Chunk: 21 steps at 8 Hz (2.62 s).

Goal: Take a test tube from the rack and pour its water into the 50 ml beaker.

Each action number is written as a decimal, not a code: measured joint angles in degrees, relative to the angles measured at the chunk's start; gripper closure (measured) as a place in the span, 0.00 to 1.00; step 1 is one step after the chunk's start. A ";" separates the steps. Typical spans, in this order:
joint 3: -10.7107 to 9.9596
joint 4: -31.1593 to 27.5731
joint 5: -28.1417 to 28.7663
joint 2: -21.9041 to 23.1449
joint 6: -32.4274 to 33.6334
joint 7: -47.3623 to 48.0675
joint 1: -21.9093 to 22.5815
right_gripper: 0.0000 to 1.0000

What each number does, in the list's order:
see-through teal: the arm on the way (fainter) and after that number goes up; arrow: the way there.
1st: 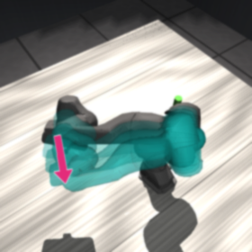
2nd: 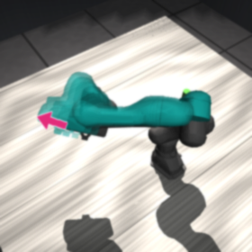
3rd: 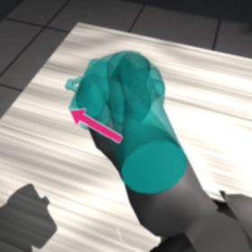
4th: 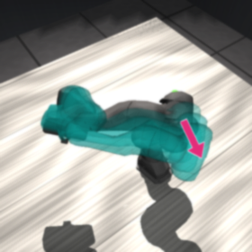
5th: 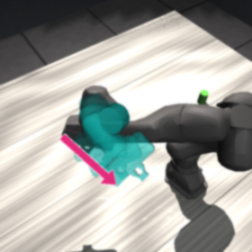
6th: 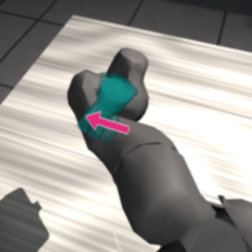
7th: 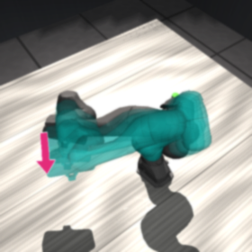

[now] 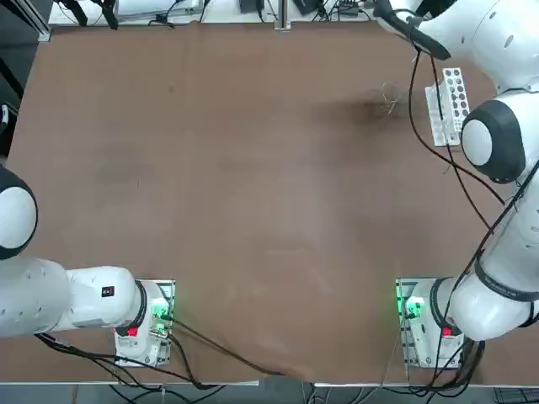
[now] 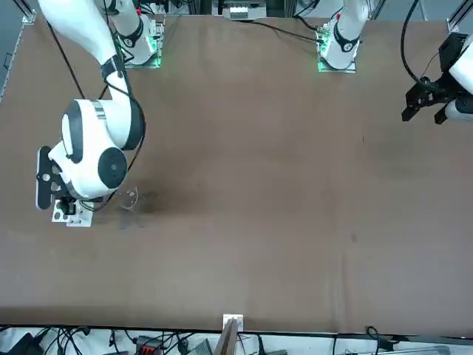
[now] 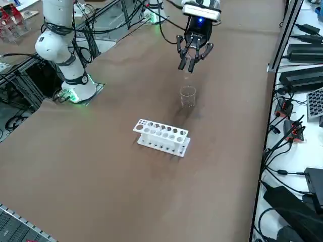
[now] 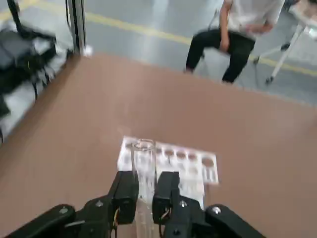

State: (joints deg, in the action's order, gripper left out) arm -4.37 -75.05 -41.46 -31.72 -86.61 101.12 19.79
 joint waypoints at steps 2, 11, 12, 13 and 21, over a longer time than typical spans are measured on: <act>0.04 0.39 7.70 -0.55 -0.77 -3.54 0.07 0.78; -0.26 0.61 41.27 -3.14 -2.95 -26.09 -3.87 0.78; -0.26 0.60 42.15 -3.75 -2.95 -27.43 -4.18 0.78; -0.26 0.60 42.49 -4.53 -2.96 -27.86 -4.25 0.78; -0.27 0.66 45.89 -7.70 -6.95 -22.33 -4.35 0.78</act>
State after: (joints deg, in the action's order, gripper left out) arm -4.63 -74.39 4.43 -39.42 -93.56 78.80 15.44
